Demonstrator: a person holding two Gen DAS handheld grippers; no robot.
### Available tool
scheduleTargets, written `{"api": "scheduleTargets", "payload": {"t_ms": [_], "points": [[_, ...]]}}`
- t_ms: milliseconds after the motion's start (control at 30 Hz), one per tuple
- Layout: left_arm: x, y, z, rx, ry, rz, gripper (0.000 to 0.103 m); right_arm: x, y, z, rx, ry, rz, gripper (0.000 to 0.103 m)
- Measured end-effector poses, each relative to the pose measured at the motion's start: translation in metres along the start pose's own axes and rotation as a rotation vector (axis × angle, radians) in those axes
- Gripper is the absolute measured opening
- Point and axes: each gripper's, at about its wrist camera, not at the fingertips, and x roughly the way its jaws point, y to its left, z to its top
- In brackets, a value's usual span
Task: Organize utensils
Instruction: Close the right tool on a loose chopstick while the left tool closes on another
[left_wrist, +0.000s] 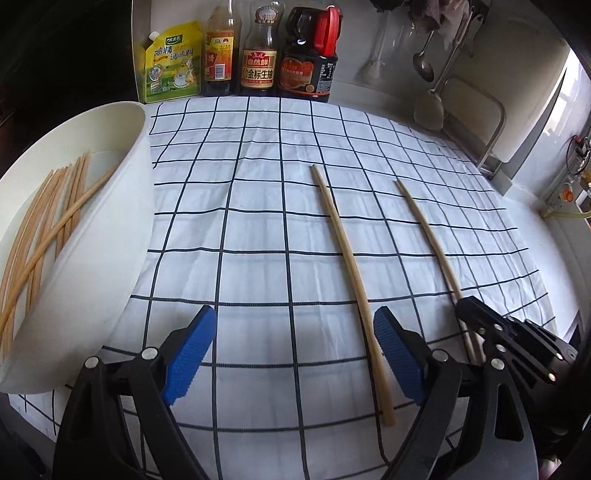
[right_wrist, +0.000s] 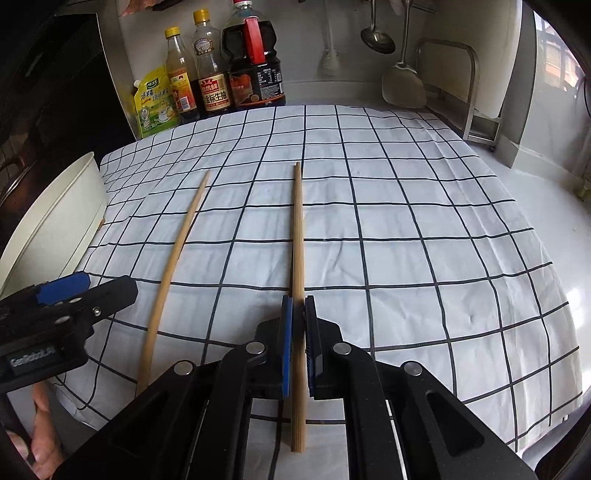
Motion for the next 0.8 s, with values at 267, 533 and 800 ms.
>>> {"api": "scheduleTargets", "payload": {"t_ms": [267, 533, 800], "points": [[0.015, -0.005, 0.004, 0.011, 0.012, 0.033, 0.085, 0.0, -0.013, 0.002, 0.048, 0.001, 0.021, 0.007], [0.024, -0.01, 0.012, 0.013, 0.015, 0.051, 0.085, -0.001, -0.015, 0.007, 0.061, -0.007, 0.029, 0.013], [0.034, -0.018, 0.017, 0.05, 0.03, 0.096, 0.089, 0.01, -0.004, 0.014, -0.02, 0.007, -0.031, 0.019]]}}
